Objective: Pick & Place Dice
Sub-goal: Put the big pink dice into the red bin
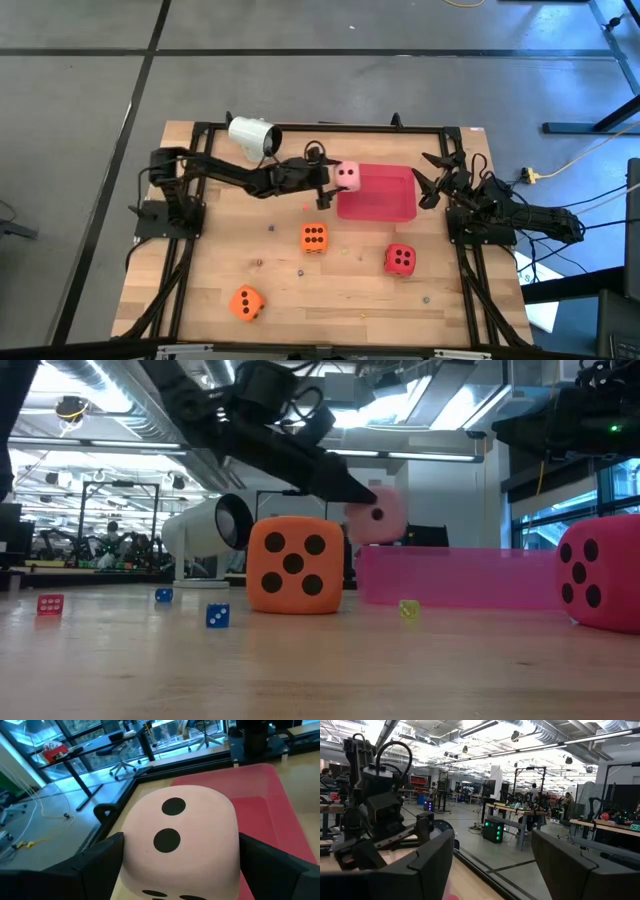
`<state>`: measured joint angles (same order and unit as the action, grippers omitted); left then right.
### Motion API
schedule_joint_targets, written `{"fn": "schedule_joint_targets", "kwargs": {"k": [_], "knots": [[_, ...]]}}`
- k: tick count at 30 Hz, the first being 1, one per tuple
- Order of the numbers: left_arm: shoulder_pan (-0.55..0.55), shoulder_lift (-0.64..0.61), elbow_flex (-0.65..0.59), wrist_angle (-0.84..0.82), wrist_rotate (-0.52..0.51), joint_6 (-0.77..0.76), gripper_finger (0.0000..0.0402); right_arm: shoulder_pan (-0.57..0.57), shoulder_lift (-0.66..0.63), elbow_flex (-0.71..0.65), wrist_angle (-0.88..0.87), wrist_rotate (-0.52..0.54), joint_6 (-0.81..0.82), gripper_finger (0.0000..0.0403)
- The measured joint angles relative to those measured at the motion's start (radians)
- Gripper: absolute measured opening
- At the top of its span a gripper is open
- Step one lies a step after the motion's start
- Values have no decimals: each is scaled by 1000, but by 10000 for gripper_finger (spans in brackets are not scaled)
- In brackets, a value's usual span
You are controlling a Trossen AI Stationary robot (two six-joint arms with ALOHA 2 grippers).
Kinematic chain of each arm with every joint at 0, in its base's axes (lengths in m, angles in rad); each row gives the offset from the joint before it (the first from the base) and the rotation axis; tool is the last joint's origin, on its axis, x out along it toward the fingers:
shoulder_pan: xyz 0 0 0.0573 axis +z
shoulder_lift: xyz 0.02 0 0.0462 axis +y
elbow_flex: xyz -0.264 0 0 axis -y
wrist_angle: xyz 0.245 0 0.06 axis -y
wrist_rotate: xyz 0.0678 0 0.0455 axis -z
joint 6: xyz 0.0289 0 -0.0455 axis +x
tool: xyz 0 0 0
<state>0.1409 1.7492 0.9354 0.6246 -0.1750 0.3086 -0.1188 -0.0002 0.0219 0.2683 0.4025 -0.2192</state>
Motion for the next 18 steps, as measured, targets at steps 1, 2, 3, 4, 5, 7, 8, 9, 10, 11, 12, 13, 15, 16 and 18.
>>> {"fn": "schedule_joint_targets", "kwargs": {"k": [1,2,3,4,5,7,8,9,10,11,12,13,15,16,18], "knots": [[1,15,14,1,1,7,347,0,0,0,0,0,0,268],[2,29,26,0,2,9,347,0,0,0,0,0,0,268],[5,43,39,0,7,7,347,0,0,0,0,0,0,268],[8,56,49,0,16,5,347,0,0,0,0,0,0,268],[12,70,57,0,26,3,347,0,0,0,0,0,0,268],[19,91,70,-1,44,2,347,0,0,0,0,0,0,268],[22,102,77,-2,45,2,347,0,0,0,0,0,0,268],[26,109,83,-3,45,2,347,0,0,0,0,0,0,268],[32,110,84,-7,45,2,347,0,0,0,0,0,0,268],[36,110,84,-12,45,2,347,0,0,0,0,0,0,268],[41,110,85,-18,47,2,347,0,0,0,0,0,0,268],[46,110,85,-31,47,1,347,0,0,0,0,0,0,268],[57,110,85,-51,48,1,347,0,0,0,0,0,0,268],[62,110,85,-56,49,1,347,0,0,0,0,0,0,268],[71,110,85,-72,64,1,347,0,0,0,0,0,0,268]]}}
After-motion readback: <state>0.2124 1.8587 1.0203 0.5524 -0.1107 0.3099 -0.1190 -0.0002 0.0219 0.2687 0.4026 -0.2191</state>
